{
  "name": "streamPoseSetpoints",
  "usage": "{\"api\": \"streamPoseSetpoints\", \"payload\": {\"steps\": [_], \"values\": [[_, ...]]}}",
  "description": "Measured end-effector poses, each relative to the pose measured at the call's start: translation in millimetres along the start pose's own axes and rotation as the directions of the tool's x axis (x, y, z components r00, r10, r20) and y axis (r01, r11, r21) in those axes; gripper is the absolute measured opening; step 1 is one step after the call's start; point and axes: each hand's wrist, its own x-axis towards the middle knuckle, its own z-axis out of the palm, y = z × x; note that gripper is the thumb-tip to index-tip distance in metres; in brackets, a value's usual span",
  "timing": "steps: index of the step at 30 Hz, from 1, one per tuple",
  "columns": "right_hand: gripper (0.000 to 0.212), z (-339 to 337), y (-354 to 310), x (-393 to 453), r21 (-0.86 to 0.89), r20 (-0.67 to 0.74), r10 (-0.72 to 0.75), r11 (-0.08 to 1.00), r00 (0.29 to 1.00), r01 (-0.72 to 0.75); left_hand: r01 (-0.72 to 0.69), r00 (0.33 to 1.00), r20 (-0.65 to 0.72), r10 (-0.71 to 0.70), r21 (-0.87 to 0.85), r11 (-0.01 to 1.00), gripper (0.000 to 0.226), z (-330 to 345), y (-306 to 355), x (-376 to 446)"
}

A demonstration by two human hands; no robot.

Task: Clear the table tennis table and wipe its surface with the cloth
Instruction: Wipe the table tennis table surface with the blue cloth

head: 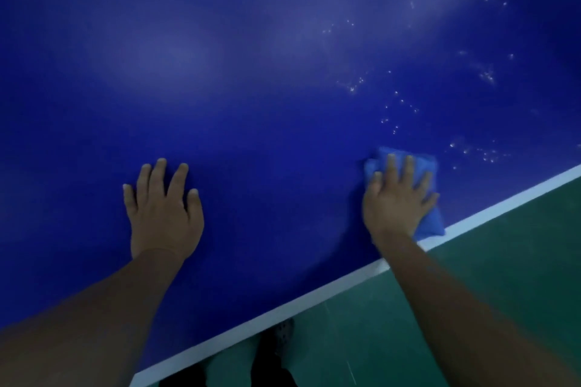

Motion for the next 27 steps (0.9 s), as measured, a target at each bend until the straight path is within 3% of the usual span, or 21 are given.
{"api": "streamPoseSetpoints", "payload": {"steps": [1, 2, 4, 5, 6, 7, 10, 11, 17, 23, 27], "values": [[0.055, 8, -23, -12, -0.021, -0.021, -0.162, 0.987, 0.987, 0.161, 0.001, 1.000, 0.003, -0.001, -0.001, 1.000, 0.053, 0, -1, 0], [0.055, 15, -42, -27, -0.034, -0.021, -0.381, 0.924, 0.924, 0.380, 0.000, 1.000, 0.004, 0.000, 0.000, 1.000, 0.053, 1, -1, 0], [0.051, 25, -59, -44, -0.052, 0.052, -0.755, 0.651, 0.653, 0.757, 0.000, 1.000, -0.003, 0.000, 0.004, 1.000, 0.056, 2, -2, 0], [0.049, 24, -59, -34, -0.044, 0.086, -0.845, 0.525, 0.527, 0.850, 0.000, 1.000, -0.003, 0.000, 0.008, 1.000, 0.059, 2, -2, 0], [0.048, 21, -59, -15, -0.047, 0.099, -0.883, 0.456, 0.459, 0.889, -0.004, 1.000, 0.000, 0.004, 0.012, 1.000, 0.062, 2, -2, 0], [0.048, 17, -58, 7, -0.061, 0.088, -0.890, 0.443, 0.447, 0.894, -0.007, 1.000, 0.002, 0.007, 0.013, 1.000, 0.063, 2, -2, 1], [0.048, 9, -59, 64, -0.078, 0.063, -0.830, 0.549, 0.554, 0.832, -0.004, 1.000, 0.007, 0.004, 0.016, 1.000, 0.063, 4, -2, 3], [0.049, 9, -61, 68, -0.075, 0.076, -0.827, 0.552, 0.556, 0.831, -0.007, 1.000, 0.013, 0.006, 0.025, 1.000, 0.063, 5, -3, 3], [0.047, 14, -61, 27, -0.057, 0.158, -0.952, 0.256, 0.262, 0.965, 0.022, 0.997, 0.078, -0.029, 0.084, 0.996, 0.061, 3, -5, 5], [0.050, 10, -133, 89, -0.025, 0.223, -0.957, 0.185, 0.186, 0.982, 0.010, 1.000, 0.017, -0.012, 0.086, 0.996, 0.058, 3, -4, 5], [0.050, 9, -181, 130, -0.004, 0.247, -0.968, 0.042, 0.041, 0.999, 0.120, 0.986, -0.108, -0.125, -0.053, 0.991, 0.057, -8, 10, 35]]}}
